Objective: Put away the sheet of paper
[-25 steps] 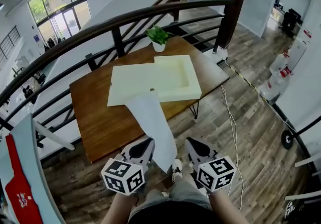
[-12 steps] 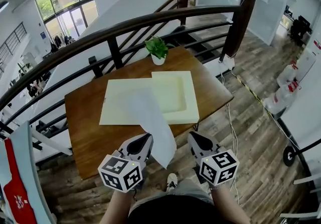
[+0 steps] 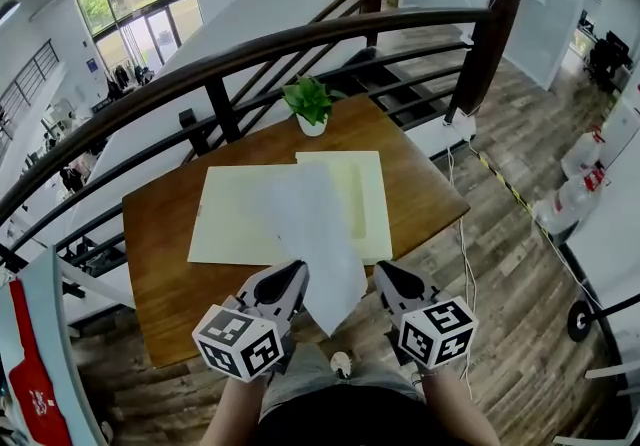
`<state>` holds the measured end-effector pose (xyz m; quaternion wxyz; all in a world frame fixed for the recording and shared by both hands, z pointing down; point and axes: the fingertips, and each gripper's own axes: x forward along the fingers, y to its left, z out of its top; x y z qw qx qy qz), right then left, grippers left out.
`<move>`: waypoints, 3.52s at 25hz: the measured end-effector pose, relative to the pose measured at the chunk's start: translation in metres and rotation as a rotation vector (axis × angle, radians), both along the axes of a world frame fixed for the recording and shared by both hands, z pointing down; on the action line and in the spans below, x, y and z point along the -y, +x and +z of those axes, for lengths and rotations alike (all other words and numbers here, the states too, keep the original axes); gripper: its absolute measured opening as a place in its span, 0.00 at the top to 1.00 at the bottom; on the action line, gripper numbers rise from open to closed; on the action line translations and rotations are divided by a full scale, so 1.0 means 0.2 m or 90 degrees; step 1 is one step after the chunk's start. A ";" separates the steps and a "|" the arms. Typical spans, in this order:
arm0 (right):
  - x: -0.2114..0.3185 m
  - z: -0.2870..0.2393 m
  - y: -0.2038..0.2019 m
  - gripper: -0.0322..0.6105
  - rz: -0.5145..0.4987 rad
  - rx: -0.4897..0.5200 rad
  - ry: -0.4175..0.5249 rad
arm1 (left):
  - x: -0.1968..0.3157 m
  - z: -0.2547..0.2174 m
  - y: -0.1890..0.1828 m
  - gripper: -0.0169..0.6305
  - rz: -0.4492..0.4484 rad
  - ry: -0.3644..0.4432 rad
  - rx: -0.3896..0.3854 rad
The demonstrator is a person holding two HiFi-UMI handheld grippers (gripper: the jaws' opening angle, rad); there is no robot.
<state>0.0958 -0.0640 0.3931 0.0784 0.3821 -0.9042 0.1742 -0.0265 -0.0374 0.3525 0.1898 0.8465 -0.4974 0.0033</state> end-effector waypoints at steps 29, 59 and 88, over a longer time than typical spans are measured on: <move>0.37 0.10 -0.31 0.91 0.016 -0.016 -0.072 | 0.53 -0.06 -0.49 0.94 -0.009 -0.033 -0.040; 0.48 0.26 -0.51 0.90 0.028 -0.037 -0.136 | 0.71 0.33 -0.92 0.94 -0.038 -0.164 0.001; 0.51 0.29 -0.56 0.90 0.076 -0.030 -0.137 | 0.66 0.65 -0.93 0.94 0.043 -0.267 0.049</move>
